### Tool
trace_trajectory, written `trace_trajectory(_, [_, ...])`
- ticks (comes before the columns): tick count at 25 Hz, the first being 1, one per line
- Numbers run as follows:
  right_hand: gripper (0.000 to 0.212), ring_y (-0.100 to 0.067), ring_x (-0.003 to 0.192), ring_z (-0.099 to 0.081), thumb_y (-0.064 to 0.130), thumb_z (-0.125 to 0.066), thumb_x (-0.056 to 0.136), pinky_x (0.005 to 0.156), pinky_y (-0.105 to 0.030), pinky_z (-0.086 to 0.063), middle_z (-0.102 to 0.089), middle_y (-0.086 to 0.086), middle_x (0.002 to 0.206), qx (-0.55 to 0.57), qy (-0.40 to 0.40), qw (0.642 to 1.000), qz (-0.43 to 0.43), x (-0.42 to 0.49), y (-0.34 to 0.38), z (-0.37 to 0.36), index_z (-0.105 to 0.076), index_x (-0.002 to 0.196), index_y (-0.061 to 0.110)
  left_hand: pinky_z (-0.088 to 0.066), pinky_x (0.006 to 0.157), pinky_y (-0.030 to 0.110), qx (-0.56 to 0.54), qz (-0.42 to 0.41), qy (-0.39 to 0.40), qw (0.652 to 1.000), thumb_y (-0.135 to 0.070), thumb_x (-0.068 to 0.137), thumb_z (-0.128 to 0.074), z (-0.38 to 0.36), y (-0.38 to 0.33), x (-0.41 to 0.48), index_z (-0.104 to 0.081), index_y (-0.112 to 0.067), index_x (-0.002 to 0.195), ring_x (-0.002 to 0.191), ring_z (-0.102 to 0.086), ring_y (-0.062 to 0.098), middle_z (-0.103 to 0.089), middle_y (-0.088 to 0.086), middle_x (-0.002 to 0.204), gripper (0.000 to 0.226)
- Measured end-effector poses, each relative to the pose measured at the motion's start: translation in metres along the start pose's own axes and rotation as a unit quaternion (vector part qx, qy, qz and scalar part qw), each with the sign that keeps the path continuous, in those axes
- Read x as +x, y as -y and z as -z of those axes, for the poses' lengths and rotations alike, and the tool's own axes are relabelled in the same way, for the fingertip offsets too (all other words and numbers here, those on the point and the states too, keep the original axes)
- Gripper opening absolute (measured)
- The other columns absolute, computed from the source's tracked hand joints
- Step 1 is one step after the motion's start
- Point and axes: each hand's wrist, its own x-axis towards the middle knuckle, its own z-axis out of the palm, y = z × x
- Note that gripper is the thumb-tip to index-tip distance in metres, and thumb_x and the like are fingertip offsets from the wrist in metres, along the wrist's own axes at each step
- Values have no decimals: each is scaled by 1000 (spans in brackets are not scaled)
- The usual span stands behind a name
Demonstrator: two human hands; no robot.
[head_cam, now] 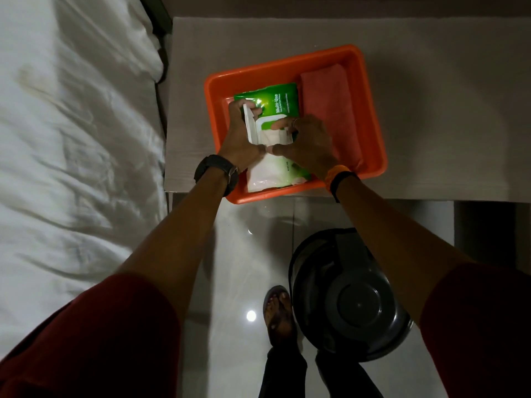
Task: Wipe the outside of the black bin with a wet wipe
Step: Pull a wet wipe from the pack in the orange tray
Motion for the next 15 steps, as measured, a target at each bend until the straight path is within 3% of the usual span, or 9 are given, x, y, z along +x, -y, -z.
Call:
trace_trajectory(2, [35,-23,126,-57,40,-79,78,106,-40,-46,-63,-6,126,3,-46,999,16,0,-2,-6,-76,112,30,-44,113,41,11,-8,1,1000,26,70,-66,-1,1,0,-24,-11,126,140,-40,23,-37,22,144,79])
trace_trajectory(5, [25,-21,97,-71,34,-76,86,87,-33,-56,-77,-10,106,135,-99,986,-20,-3,-1,-3,-80,100,14,-49,97,23,70,-19,3,997,19,73,-68,-4,2,-5,-22,-10,143,116,-51,4,-42,8,138,89])
trace_trajectory(7, [15,-25,78,-66,27,-74,88,75,-35,-55,-75,-11,85,306,-135,941,-59,-13,-1,12,-77,82,13,-46,99,13,140,-43,-1,989,14,77,-66,-12,2,-17,-18,-10,152,131,-46,10,-35,9,150,93])
trace_trajectory(9, [28,-25,69,-56,23,-72,89,67,-38,-47,-59,-11,70,413,-186,886,-95,-30,-10,33,-64,63,16,-40,112,21,253,-77,11,964,9,83,-58,-22,5,-28,-20,-5,154,151,-23,28,-17,17,163,82])
trace_trajectory(11, [28,-25,70,-54,23,-70,92,66,-38,-46,-53,-12,72,443,-205,866,-111,-56,-21,51,-62,67,11,-27,125,35,375,-89,57,921,3,90,-53,-30,9,-36,-24,-1,152,155,-10,34,-7,20,165,69])
trace_trajectory(13, [26,-19,67,-65,19,-67,95,66,-35,-54,-63,-6,73,476,-193,851,-103,-88,-31,63,-66,70,11,-22,127,44,464,-86,70,879,-5,94,-49,-37,7,-35,-27,-1,152,155,-9,36,-7,21,165,61])
trace_trajectory(15, [27,-10,74,-75,17,-68,94,69,-30,-62,-74,5,74,493,-193,843,-98,-122,-42,72,-73,68,21,-27,123,53,542,-68,75,834,-17,96,-49,-41,-4,-27,-34,1,147,153,-14,42,-12,24,164,56])
